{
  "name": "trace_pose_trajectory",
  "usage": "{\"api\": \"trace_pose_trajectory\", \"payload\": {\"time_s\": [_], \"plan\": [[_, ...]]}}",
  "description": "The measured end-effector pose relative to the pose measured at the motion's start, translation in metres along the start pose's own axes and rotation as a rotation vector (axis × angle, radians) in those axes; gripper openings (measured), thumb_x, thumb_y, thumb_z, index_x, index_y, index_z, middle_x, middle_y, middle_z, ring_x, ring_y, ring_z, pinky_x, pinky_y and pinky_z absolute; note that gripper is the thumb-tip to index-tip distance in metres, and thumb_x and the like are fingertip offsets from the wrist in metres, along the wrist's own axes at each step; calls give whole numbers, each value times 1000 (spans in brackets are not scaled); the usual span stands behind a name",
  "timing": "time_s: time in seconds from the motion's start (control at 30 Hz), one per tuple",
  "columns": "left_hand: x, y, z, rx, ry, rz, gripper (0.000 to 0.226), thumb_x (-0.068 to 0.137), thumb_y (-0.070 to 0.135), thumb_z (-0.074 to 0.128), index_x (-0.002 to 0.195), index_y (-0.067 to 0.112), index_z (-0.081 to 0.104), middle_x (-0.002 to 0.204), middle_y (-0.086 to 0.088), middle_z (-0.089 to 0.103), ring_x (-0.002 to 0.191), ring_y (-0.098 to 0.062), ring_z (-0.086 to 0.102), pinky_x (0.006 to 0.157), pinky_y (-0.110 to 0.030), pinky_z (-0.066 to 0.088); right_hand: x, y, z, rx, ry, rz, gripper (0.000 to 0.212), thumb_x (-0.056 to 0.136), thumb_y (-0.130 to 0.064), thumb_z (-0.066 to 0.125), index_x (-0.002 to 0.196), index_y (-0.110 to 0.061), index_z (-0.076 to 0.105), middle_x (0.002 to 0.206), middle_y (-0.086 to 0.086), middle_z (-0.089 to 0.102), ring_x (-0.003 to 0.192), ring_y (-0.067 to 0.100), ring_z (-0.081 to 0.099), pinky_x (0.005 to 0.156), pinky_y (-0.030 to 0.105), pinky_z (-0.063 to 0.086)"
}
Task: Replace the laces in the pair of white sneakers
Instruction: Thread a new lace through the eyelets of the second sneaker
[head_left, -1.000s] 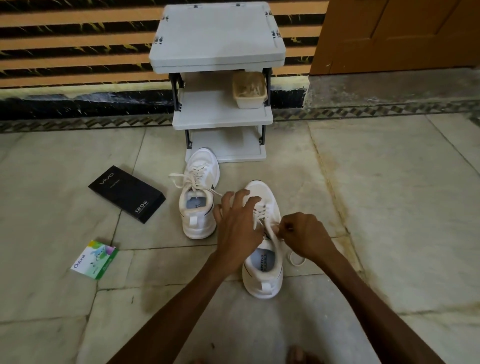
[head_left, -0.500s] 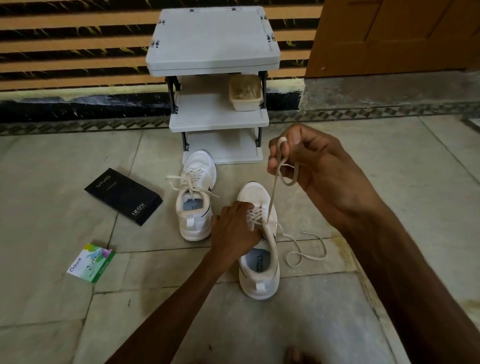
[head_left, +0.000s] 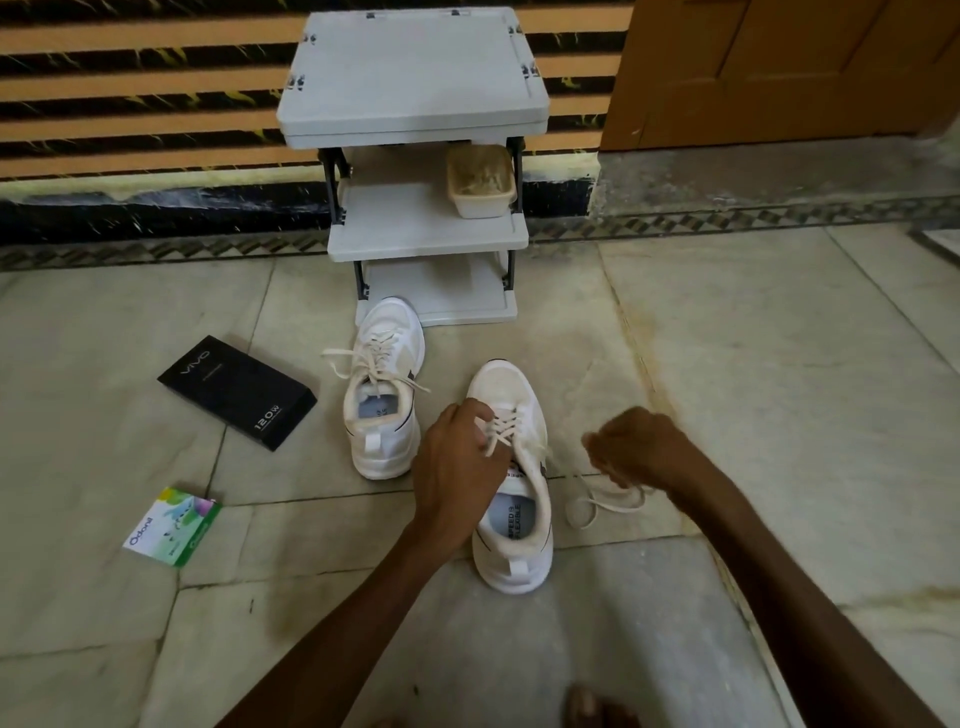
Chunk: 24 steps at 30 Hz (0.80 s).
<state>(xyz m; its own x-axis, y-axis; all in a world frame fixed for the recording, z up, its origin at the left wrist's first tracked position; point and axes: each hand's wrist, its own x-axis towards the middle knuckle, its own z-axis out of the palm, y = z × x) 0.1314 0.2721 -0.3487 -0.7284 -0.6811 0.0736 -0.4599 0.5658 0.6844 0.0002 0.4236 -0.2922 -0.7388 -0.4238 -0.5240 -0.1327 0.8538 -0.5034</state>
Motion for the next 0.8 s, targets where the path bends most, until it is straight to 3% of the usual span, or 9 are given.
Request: {"api": "trace_pose_trajectory", "payload": {"time_s": [0.1,0.2,0.3,0.4,0.6,0.67,0.8], "plan": [[-1,3,-2,12,19,-20,21,73,27,74,89,32,62,75,14,54,66,-3,52,55,-24,37,16,24,14,-280,-54,106,25,89,-32,62,87,-8,72,86,9,73,83,24,71,81,36,58],[-3,5,-1,37,32,-34,18,74,26,74,81,31,58,77,14,56,67,-5,54,56,-25,40,28,40,18,-437,-37,130,28,89,-32,60,70,-13,62,71,2,66,72,21,69,74,33,58],[-3,6,1,63,40,-43,20,74,26,72,77,31,54,77,14,55,68,-7,53,56,-26,39,39,47,23,-518,64,124,24,90,-36,59,80,-13,58,90,5,65,86,25,66,68,31,49],[-3,7,2,75,36,-42,19,75,25,72,81,31,55,81,13,57,73,-10,58,57,-30,46,49,49,30,-440,310,64,19,85,-26,62,97,-11,60,102,9,62,91,29,62,66,31,41],[-3,5,0,55,16,-22,16,76,25,70,82,32,57,79,13,54,72,-8,56,59,-33,50,61,58,42,-422,305,-65,9,87,-7,55,92,-7,63,96,9,59,90,30,60,73,39,53],[-3,4,0,43,0,-6,15,76,25,70,83,32,58,79,13,52,71,-6,55,58,-33,50,63,54,39,-271,320,-133,12,91,-6,52,93,-4,63,94,13,64,86,31,63,71,38,54],[-2,1,0,44,-44,30,11,80,26,68,85,33,61,83,13,49,74,-6,56,58,-32,49,45,11,9,405,424,-292,11,97,-10,52,94,-2,59,79,10,68,71,22,66,64,31,55]]}}
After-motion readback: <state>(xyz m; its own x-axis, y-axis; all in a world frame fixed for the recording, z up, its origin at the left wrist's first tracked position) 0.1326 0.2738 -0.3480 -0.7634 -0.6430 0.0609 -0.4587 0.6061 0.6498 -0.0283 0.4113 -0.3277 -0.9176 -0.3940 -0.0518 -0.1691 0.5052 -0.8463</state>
